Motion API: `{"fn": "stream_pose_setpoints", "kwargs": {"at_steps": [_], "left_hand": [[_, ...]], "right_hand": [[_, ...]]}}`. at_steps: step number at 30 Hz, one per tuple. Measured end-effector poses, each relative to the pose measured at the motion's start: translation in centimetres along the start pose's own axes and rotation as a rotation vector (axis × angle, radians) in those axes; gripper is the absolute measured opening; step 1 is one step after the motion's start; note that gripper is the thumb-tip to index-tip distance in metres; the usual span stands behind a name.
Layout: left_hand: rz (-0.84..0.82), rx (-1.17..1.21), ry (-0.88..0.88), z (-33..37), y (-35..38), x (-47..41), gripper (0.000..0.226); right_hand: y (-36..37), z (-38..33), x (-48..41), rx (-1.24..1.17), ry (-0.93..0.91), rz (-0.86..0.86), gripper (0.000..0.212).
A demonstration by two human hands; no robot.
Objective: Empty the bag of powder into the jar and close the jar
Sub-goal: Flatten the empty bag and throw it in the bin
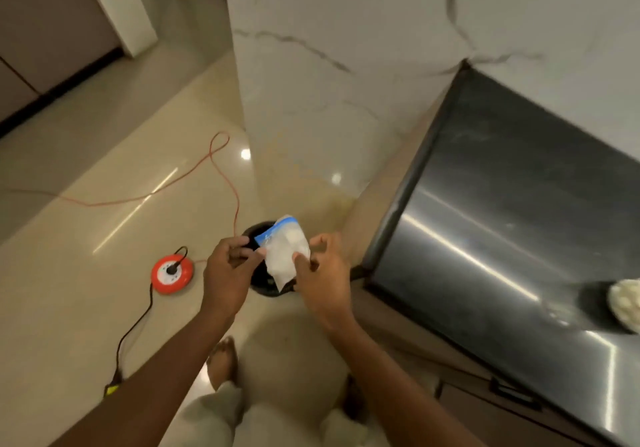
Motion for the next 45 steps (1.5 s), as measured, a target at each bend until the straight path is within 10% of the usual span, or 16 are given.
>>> {"fn": "stream_pose_setpoints", "kwargs": {"at_steps": [10, 19, 28, 37, 45], "left_hand": [[-0.157, -0.046, -0.292, -12.9, 0.7, -16.9, 0.043], [-0.142, -0.008, -0.342, -19.4, 0.4, -22.1, 0.033], [-0.015, 0.049, -0.197, -10.1, -1.2, -13.0, 0.017], [-0.143, 0.055, 0.053, 4.6, -4.4, 3.6, 0.008], [-0.441, -0.161, 0.416, 12.9, -0.4, 11.4, 0.006]], "right_hand": [[17.1, 21.8, -11.9, -0.074, 0.562, -0.023, 0.027], [22.3, 32.7, -17.0, -0.156, 0.627, -0.155, 0.051], [15.8, 18.6, -8.3, -0.126, 0.221, -0.114, 0.018], [2.7, -2.7, 3.0, -0.007, -0.137, -0.133, 0.015], [-6.7, -4.8, 9.9, 0.126, -0.31, 0.195, 0.01]]}}
Point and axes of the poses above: each hand's wrist, its own x-axis away from the middle knuckle, its own y-axis out of the palm, z = x × y, the point moved 1 cm from there along -x, towards the middle knuckle, and after that the axes turned 9 degrees about -y, right-handed, at the moved point
